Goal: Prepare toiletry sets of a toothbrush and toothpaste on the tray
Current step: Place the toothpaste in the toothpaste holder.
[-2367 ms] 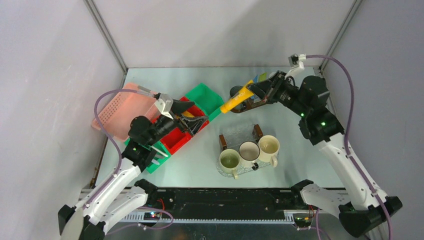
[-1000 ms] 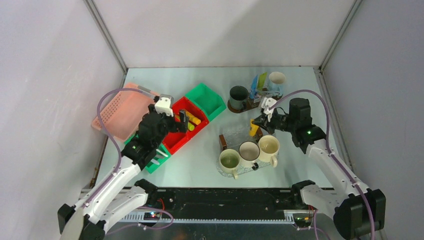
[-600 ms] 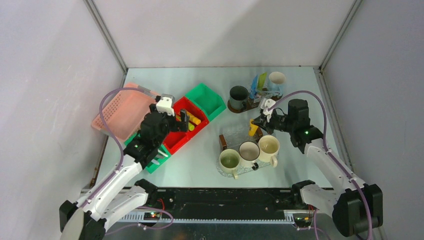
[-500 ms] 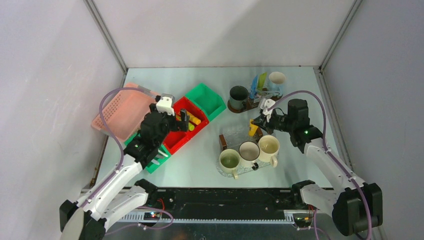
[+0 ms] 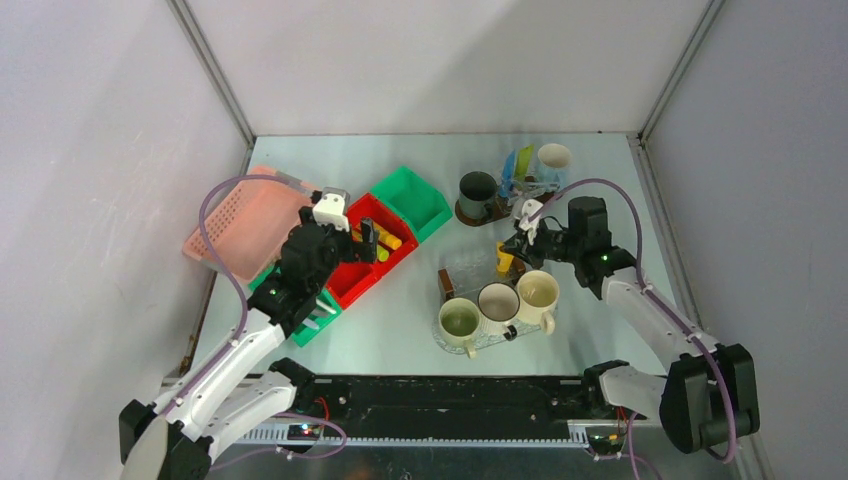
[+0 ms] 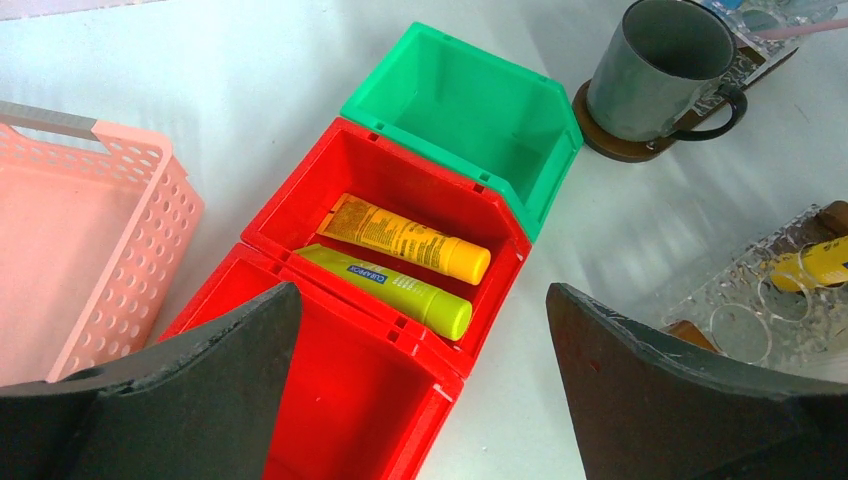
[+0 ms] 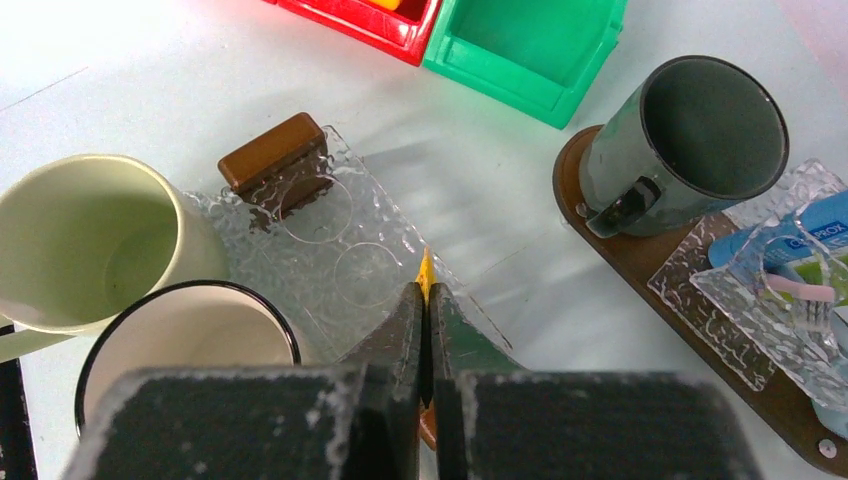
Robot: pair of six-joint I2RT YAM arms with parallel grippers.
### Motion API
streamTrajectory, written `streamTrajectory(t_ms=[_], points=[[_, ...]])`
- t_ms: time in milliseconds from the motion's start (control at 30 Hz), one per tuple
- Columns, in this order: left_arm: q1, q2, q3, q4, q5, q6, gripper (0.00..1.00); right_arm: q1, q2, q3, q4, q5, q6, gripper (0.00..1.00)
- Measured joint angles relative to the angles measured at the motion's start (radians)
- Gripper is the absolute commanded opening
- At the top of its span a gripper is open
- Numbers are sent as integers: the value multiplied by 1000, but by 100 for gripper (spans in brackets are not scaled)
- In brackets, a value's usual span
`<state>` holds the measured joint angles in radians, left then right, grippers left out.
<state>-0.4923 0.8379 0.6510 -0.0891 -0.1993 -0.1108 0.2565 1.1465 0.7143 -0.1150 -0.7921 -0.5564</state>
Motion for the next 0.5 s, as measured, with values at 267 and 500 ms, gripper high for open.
streamTrajectory(t_ms=[267,500], points=[[0,0,0,0,0,7,100,0,18,-6,-3,-6,-27,18],[0,-1,0,0,1,7,100,1,16,-6,-4,-5,-47,30]])
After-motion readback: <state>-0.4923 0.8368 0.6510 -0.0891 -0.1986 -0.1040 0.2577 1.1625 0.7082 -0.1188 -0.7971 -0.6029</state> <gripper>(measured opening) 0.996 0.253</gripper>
